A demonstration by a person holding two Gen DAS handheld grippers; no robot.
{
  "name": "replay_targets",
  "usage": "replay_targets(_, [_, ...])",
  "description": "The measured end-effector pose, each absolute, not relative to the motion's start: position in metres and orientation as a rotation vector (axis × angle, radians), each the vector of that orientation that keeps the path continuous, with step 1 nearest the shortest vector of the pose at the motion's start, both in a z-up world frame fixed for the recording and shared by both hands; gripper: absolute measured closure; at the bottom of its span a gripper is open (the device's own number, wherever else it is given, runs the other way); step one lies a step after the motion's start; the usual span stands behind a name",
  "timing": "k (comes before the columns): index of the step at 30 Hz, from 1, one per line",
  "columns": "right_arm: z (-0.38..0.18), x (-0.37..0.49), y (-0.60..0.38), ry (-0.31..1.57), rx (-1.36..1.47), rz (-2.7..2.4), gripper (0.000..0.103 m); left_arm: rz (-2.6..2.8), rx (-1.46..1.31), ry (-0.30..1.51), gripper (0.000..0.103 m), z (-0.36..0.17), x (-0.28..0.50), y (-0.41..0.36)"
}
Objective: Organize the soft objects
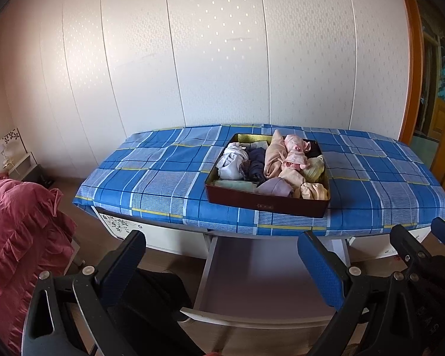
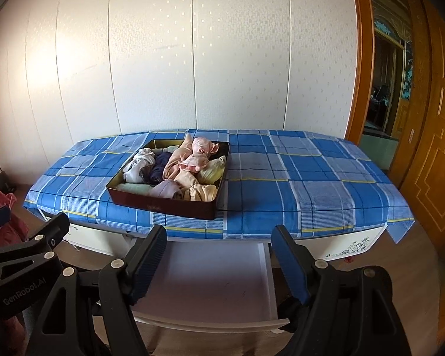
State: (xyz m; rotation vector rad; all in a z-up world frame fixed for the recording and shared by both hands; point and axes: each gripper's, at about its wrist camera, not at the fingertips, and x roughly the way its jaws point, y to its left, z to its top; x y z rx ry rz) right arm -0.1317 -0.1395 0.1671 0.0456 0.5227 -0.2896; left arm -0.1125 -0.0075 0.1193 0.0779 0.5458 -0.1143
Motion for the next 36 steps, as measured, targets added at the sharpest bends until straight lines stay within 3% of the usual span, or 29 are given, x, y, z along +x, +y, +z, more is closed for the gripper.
replay_targets(36, [0.1619,-0.1279,-0.1401,0.562,0.056,-0.282,0.029,-0.127,0.070,0.560,0.000,0.1187,-0.1123,-0.0059])
